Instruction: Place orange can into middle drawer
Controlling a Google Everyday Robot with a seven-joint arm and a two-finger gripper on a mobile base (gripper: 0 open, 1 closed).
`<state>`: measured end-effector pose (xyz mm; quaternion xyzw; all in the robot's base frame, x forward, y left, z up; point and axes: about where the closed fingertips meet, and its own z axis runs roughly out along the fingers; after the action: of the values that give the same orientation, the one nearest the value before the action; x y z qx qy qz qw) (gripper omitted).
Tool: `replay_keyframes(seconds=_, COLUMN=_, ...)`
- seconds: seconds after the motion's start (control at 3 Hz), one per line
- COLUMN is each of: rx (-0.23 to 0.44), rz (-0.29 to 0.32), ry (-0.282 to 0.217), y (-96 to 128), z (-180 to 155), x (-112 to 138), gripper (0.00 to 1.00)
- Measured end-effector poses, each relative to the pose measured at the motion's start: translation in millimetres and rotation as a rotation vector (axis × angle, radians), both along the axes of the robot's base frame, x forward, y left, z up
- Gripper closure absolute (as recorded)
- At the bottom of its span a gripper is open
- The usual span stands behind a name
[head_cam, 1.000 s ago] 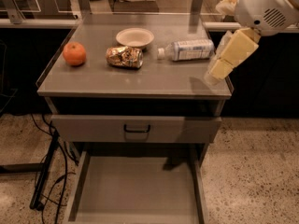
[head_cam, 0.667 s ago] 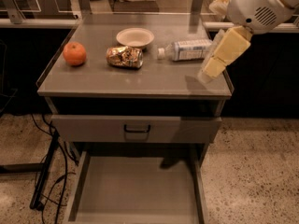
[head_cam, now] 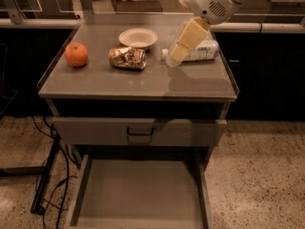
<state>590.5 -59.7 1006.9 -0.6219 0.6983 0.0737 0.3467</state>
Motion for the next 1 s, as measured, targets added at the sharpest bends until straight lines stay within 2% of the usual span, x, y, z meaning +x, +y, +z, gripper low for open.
replay_keyframes(seconds=0.33, rx=0.031, rz=-0.012, ry=0.0, y=19, z=-12, x=29, gripper=0.0)
replay_keyframes(seconds=0.67, rx=0.08, rz=-0.058, ry=0.02, y=43, z=-49, x=69, gripper=0.0)
replay_keyframes(seconds=1.0, rx=0.08, rz=-0.058, ry=0.02, y=43, z=-49, x=69, gripper=0.0)
